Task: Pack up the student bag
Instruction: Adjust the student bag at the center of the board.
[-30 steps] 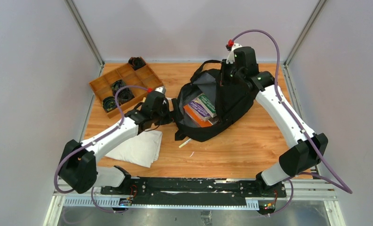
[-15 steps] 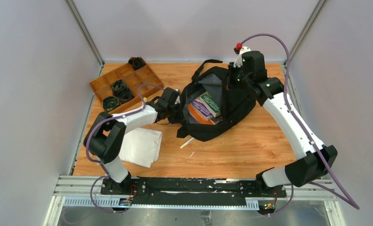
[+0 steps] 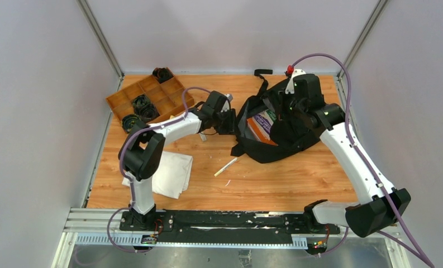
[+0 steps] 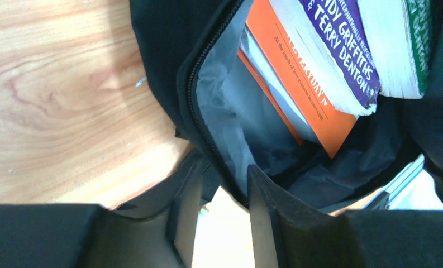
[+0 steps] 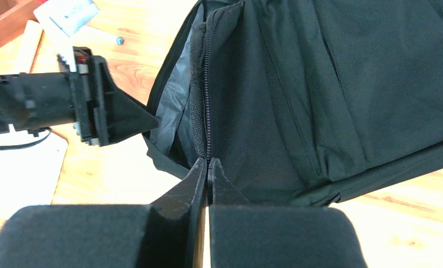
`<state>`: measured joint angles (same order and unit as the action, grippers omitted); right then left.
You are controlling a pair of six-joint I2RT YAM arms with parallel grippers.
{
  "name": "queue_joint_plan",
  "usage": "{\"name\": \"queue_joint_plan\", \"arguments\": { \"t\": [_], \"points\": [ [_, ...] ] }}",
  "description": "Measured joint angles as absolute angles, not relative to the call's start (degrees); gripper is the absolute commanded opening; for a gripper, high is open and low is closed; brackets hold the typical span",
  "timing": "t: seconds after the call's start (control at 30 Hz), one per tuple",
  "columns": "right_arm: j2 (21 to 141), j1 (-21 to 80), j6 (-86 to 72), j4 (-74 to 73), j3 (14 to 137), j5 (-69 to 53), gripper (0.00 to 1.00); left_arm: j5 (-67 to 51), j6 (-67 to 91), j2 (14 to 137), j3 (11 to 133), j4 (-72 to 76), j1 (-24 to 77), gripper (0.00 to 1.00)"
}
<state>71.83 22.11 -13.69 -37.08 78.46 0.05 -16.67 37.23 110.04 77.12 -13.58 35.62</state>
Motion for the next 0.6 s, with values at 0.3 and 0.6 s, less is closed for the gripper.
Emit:
{"name": "queue_joint_plan", "arguments": {
  "t": [0.3,0.6],
  "points": [
    [71.8,22.2,-13.0,-38.5,78.0,-13.0,0.00,-11.5,27.9,88.0,62.6,-17.4,35.5,0.66],
    [74.1,26.6,-12.6,-38.7,73.6,-17.2,0.00,-11.4,20.9,71.6,47.4,-16.8,35.5,0.70]
  ]
}}
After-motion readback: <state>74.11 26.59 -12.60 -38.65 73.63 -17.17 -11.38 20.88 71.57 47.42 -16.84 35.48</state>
